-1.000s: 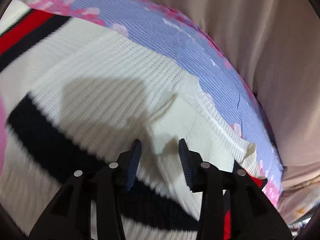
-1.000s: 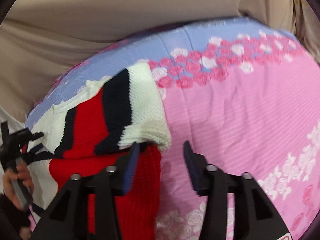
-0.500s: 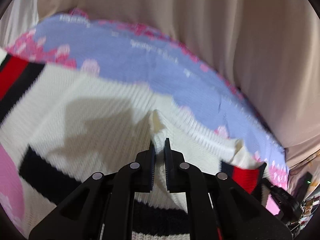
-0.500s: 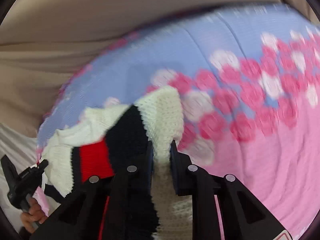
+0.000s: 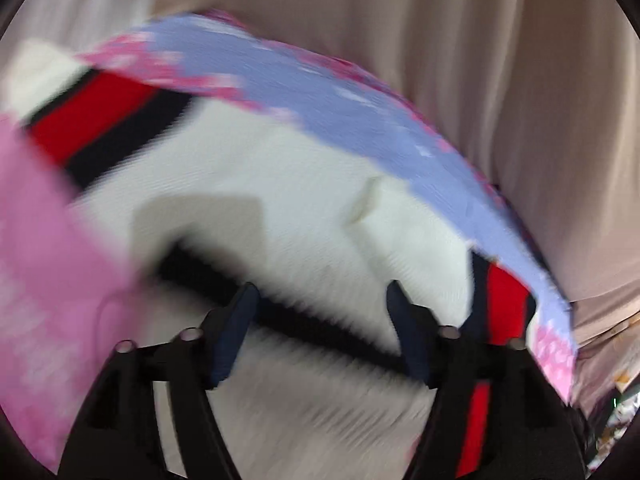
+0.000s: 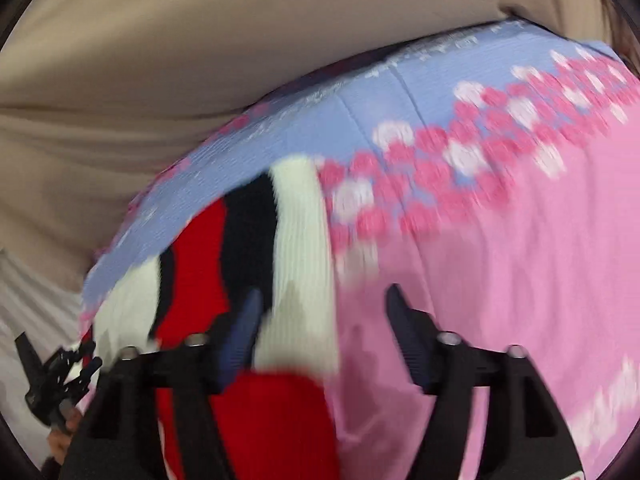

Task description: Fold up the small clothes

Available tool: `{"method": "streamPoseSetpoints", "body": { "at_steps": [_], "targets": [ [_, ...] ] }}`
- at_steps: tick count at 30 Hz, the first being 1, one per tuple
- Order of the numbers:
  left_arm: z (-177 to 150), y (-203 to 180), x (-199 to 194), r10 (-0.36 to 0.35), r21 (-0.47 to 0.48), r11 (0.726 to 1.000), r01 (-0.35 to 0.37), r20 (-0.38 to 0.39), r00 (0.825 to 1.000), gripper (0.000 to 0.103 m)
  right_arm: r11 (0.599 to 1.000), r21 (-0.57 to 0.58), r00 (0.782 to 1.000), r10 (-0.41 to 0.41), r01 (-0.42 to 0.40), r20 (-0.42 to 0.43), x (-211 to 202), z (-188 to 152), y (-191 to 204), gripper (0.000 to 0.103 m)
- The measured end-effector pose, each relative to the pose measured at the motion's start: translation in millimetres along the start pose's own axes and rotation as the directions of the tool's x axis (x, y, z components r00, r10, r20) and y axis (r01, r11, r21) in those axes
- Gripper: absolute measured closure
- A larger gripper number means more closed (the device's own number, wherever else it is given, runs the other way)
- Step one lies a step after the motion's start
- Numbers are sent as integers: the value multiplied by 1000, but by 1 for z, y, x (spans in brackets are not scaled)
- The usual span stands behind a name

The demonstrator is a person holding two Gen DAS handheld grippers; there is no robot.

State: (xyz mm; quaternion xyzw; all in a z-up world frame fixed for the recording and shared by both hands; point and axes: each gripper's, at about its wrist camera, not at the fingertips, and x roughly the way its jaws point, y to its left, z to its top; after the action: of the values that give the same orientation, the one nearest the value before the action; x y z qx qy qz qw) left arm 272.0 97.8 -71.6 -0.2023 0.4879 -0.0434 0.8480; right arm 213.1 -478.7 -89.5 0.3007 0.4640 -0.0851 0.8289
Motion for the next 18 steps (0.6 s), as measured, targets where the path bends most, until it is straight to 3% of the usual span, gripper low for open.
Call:
{"method": "streamPoseSetpoints", "body": {
  "at_steps": [2, 4, 5, 7, 8, 10, 11, 12, 13, 14, 16, 18],
  "targets": [
    [-28, 40, -27, 101, 0, 995, -101, -31, 994, 36, 1000, -17, 993, 8, -10, -115, -17, -52, -8, 35],
    [-57, 77, -43, 164, -50, 984, -169, -100, 981, 36, 1000, -3, 970, 7, -8, -244, -31, -112, -16, 35],
    [-71, 96, -49, 177, -82, 978, -190, -143, 974, 36, 1000, 4, 956, 2, -1, -294, -36, -140, -20, 35],
    [-95, 123, -57, 172, -148, 967, -206, -218, 961, 36, 1000, -31, 954, -12, 3, -299, -58, -184, -14, 35],
    [-104, 127, -64, 140, -167, 971, -173, -196, 971, 36, 999, -49, 943, -18, 2, -332, -59, -198, -8, 35],
    [-113, 120, -64, 135, -153, 974, -167, -202, 970, 35, 994, -110, 943, -35, -2, -330, -58, -212, 9, 34],
    [-114, 113, -62, 136, -128, 978, -165, -208, 969, 37, 988, -151, 947, -65, 18, -314, -55, -212, 18, 39],
    [-114, 104, -58, 113, -110, 984, -141, -231, 966, 52, 983, -185, 948, -80, 23, -307, -52, -208, 25, 52],
    [-113, 98, -55, 89, -97, 989, -116, -247, 965, 80, 975, -221, 944, -62, -12, -325, -44, -204, 35, 94],
    [-113, 92, -50, 32, -96, 993, -62, -292, 956, 94, 973, -228, 936, -59, -23, -347, -41, -205, 38, 96],
    [-116, 88, -56, -17, -107, 994, -19, -322, 947, 93, 969, -244, 942, -53, -31, -331, -43, -196, 36, 97],
    [-125, 83, -73, -9, -66, 998, -14, -332, 943, 94, 950, -311, 943, -92, -13, -321, -60, -194, 33, 98]
  ]
}}
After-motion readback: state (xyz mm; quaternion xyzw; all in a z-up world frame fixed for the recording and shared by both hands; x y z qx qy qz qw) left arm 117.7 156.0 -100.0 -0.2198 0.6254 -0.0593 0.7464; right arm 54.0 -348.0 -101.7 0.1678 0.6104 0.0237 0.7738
